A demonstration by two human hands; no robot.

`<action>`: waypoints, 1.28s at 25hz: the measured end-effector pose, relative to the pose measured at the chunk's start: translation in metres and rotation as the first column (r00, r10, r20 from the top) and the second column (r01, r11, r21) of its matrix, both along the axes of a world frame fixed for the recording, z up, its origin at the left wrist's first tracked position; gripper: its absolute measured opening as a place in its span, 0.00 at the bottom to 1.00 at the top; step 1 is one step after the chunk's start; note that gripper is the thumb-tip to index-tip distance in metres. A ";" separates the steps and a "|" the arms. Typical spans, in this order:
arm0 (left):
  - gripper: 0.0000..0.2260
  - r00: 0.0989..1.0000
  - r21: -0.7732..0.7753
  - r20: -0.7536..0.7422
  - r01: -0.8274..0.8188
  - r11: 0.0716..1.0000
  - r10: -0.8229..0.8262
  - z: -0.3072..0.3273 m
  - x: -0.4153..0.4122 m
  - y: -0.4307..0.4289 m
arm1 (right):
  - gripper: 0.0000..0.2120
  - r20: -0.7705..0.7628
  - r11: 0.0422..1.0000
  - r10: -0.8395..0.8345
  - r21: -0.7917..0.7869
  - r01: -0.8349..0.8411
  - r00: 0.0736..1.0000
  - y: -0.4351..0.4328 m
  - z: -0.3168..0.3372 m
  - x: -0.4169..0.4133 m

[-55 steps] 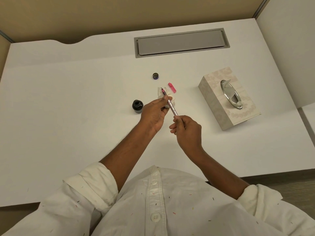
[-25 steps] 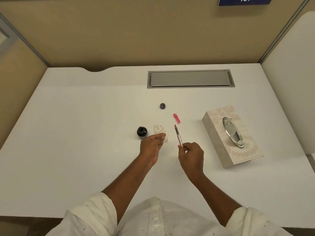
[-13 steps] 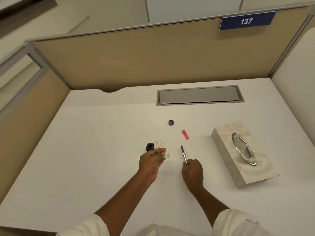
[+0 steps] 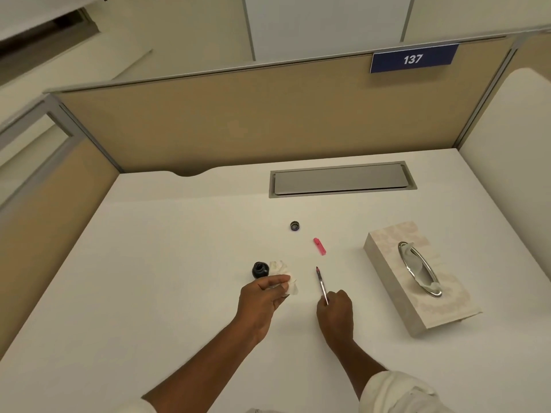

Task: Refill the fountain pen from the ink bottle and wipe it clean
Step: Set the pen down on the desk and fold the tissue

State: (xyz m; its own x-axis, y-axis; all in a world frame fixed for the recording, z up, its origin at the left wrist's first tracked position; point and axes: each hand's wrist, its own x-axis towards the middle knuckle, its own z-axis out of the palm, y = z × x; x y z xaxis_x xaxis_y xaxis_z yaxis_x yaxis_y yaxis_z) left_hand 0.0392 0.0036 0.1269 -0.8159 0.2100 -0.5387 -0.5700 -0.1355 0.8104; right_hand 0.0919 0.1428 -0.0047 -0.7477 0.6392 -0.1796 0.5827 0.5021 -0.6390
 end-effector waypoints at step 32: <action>0.07 0.998 -0.011 0.069 -0.001 1.000 0.002 -0.017 0.000 -0.006 | 0.09 0.003 0.988 0.001 0.157 -0.001 1.000 -0.010 -0.017 0.003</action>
